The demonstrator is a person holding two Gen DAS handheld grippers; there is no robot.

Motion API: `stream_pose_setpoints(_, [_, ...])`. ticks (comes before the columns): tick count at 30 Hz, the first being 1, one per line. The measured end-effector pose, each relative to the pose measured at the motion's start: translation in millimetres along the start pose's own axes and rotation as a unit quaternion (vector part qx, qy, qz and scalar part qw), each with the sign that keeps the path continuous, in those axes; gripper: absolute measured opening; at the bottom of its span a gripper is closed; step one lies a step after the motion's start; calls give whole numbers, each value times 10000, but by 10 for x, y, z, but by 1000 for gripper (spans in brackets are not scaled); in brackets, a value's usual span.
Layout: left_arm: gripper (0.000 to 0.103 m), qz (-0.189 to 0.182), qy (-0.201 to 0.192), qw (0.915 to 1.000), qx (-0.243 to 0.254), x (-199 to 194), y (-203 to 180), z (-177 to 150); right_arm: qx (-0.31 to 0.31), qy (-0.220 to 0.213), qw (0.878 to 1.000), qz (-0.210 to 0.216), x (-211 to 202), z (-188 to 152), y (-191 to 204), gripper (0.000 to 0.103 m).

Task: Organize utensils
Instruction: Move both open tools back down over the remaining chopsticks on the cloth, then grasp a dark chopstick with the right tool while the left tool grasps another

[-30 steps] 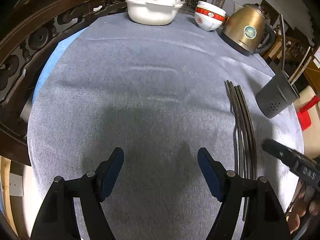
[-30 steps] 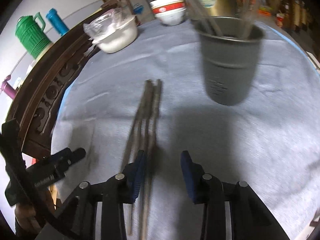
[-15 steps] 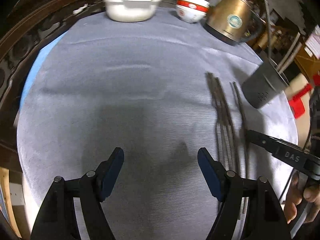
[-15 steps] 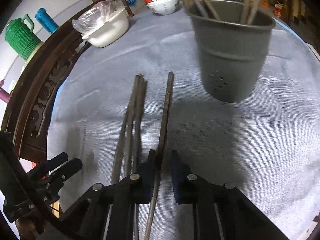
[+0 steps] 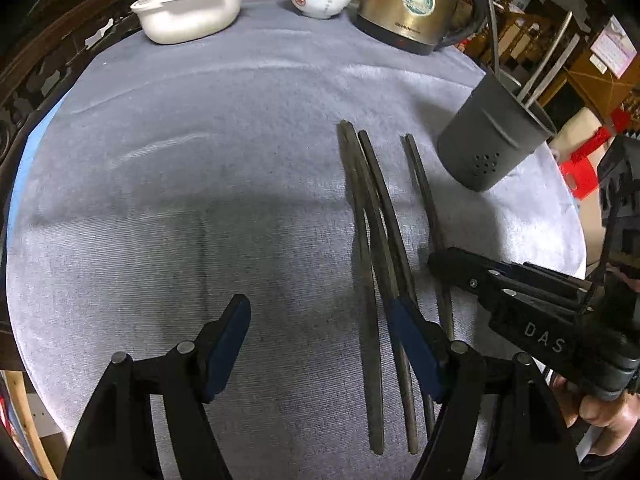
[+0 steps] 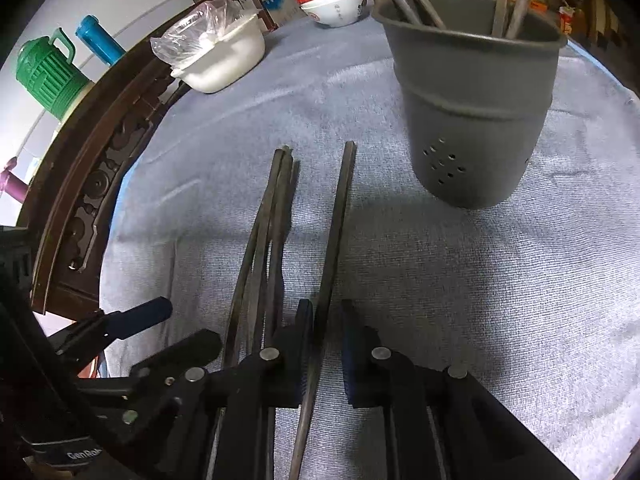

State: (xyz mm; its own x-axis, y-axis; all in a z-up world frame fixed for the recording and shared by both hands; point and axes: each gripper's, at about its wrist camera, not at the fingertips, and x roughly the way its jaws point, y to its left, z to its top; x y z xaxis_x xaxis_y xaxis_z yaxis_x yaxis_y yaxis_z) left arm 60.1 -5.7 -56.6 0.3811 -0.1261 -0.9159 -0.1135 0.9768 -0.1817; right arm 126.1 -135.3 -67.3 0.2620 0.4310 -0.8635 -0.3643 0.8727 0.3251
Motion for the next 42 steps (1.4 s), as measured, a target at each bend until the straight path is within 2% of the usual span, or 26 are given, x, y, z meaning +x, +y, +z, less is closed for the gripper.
stream_pose_setpoints(2, [63, 60, 108, 9999, 62, 58, -18, -5, -19, 0, 10000, 27, -30, -21, -30, 14])
stream_pose_setpoints(5, [53, 53, 46, 9998, 184, 58, -56, -31, -58, 20, 10000, 56, -30, -20, -37, 13])
stream_pose_setpoints(7, [31, -136, 72, 9998, 158, 40, -46, -37, -88, 42, 9999, 52, -29, -21, -33, 12])
stream_pose_setpoints(9, [19, -205, 113, 9996, 157, 12, -18, -38, -122, 85, 9999, 26, -40, -22, -39, 11])
stream_pose_setpoints(12, [7, -3, 212, 9996, 172, -13, 71, -65, -187, 177, 9997, -47, -54, -29, -37, 10])
stream_pose_setpoints(16, [6, -56, 452, 9988, 161, -66, 274, -179, -335, 358, 9986, -197, -91, -51, -48, 10])
stream_pose_setpoints(18, [6, -67, 452, 9989, 43, -117, 361, -191, -370, 449, 9980, -242, -120, -71, -82, 10])
stream_pose_setpoints(20, [12, -227, 491, 9985, -115, -137, 415, -162, -332, 499, 9980, -215, -131, -75, -124, 10])
stream_pose_setpoints(22, [32, -383, 483, 9978, -255, -190, 464, -127, -292, 523, 9981, -151, -131, -71, -151, 11])
stream_pose_setpoints(25, [39, -585, 294, 9976, -207, -250, 346, 22, -251, 488, 9984, -166, -126, -73, -137, 13])
stream_pose_setpoints(27, [42, -524, 317, 9981, -119, -186, 242, 76, -225, 475, 9985, -167, -130, -78, -137, 14])
stream_pose_setpoints(29, [42, -330, 479, 9983, -22, -67, 188, 111, -180, 482, 9986, -133, -135, -75, -149, 14])
stream_pose_setpoints(30, [31, -197, 603, 9980, -9, 14, 193, 95, -154, 489, 9986, -113, -131, -65, -158, 14])
stream_pose_setpoints(31, [10, -73, 459, 9989, 39, 25, 173, 130, -117, 494, 9987, -79, -133, -63, -173, 14])
stream_pose_setpoints(32, [7, -12, 544, 9984, 134, 50, 170, 112, -107, 495, 9987, -60, -122, -49, -169, 14])
stream_pose_setpoints(35, [6, -33, 610, 9980, 183, 21, 235, 44, -232, 512, 9984, -113, -118, -55, -159, 11])
stream_pose_setpoints(40, [6, -127, 797, 9967, 109, -37, 408, -55, -402, 862, 9953, -174, -134, -75, -110, 10])
stream_pose_setpoints(41, [7, -152, 836, 9964, 58, -35, 425, -48, -423, 903, 9949, -157, -134, -80, -115, 12])
stream_pose_setpoints(42, [14, -150, 842, 9963, 46, -47, 427, -29, -393, 955, 9946, -127, -134, -67, -129, 12])
